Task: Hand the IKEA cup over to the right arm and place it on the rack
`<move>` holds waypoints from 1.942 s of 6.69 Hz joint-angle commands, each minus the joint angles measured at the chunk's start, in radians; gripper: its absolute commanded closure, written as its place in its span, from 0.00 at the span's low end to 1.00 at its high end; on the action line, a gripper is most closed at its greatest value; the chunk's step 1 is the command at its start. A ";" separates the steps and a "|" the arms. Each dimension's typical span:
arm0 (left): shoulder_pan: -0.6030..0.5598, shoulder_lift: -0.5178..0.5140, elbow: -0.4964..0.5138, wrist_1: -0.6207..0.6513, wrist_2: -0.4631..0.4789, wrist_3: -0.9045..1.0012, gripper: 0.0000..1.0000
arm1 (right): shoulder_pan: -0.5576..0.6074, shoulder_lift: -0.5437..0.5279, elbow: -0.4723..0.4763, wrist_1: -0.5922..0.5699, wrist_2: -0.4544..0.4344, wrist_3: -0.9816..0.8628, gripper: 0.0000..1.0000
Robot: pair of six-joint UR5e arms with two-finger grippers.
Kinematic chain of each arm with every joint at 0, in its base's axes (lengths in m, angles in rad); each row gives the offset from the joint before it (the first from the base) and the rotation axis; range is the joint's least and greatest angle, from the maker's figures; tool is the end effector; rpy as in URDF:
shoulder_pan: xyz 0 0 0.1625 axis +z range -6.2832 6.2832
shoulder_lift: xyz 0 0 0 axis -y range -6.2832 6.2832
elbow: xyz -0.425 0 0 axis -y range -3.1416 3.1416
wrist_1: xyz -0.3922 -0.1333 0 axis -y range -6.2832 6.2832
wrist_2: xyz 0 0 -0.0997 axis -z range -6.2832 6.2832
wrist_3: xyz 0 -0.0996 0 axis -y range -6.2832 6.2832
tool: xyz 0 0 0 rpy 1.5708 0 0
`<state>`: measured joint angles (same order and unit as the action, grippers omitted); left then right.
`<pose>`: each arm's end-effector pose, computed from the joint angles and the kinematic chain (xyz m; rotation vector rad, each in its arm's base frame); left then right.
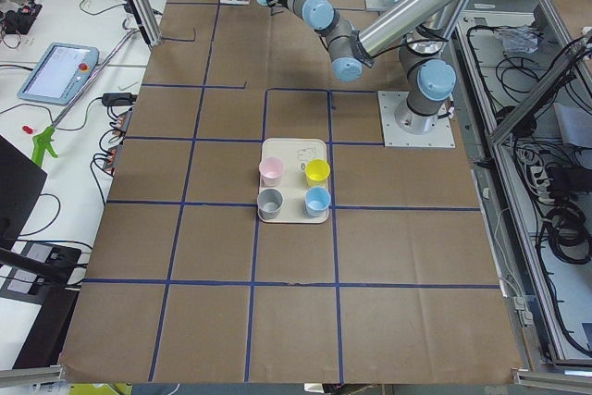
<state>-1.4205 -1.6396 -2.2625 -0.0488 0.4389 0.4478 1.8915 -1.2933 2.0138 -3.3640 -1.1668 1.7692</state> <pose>-0.1588 -0.4435 0.3543 -0.7985 -1.9006 1.1382 0.3336 -0.4574 0.3563 1.1538 1.6754 -0.2449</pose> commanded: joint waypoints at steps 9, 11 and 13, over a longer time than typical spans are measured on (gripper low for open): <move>0.195 0.037 0.102 -0.035 0.300 -0.350 0.01 | -0.196 0.005 -0.018 -0.009 -0.011 -0.421 0.75; 0.129 0.027 0.302 -0.388 0.525 -0.366 0.01 | -0.302 0.005 -0.030 -0.011 -0.008 -0.668 0.82; 0.042 -0.006 0.569 -0.931 0.776 -0.426 0.01 | -0.403 0.008 -0.065 -0.009 -0.014 -0.918 0.83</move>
<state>-1.3331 -1.6264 -1.8412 -0.6611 1.0692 0.0591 1.5499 -1.2878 1.9722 -3.3737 -1.1780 0.9913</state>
